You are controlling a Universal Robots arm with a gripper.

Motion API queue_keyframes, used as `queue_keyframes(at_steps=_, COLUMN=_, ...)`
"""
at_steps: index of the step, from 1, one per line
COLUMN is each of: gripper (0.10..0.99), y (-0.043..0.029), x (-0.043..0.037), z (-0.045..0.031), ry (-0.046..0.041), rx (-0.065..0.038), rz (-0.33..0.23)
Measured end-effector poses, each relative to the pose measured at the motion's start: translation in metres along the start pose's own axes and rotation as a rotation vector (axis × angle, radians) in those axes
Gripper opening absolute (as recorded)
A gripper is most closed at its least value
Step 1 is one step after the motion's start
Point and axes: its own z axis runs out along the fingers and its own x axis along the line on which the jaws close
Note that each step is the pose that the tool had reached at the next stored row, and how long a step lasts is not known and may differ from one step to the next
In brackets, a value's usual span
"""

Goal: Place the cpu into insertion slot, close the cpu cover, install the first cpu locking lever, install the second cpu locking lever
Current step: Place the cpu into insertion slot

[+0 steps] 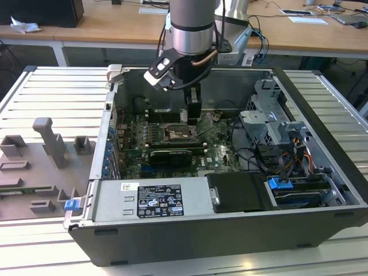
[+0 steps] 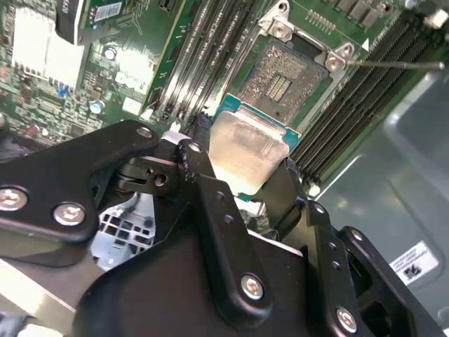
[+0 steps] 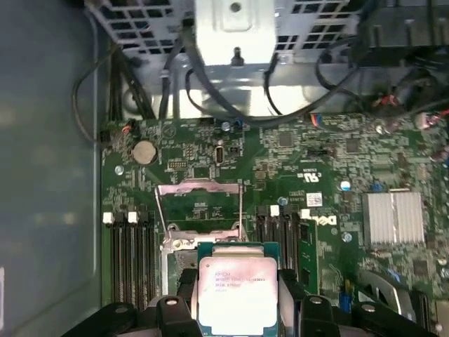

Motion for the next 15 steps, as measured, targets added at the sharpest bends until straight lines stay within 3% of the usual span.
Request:
queue_keyframes(at_steps=5, gripper=0.541, y=-0.0031, x=-0.0001, z=0.0025, ry=0.0026, rx=0.000, rz=-0.002)
queue_keyframes(at_steps=11, gripper=0.541, y=-0.0120, x=-0.0003, z=0.0073, ry=0.0098, rx=0.001, rz=-0.023)
queue_keyframes(at_steps=15, gripper=0.541, y=-0.0166, x=0.0009, z=0.0088, ry=0.0098, rx=0.001, rz=-0.023)
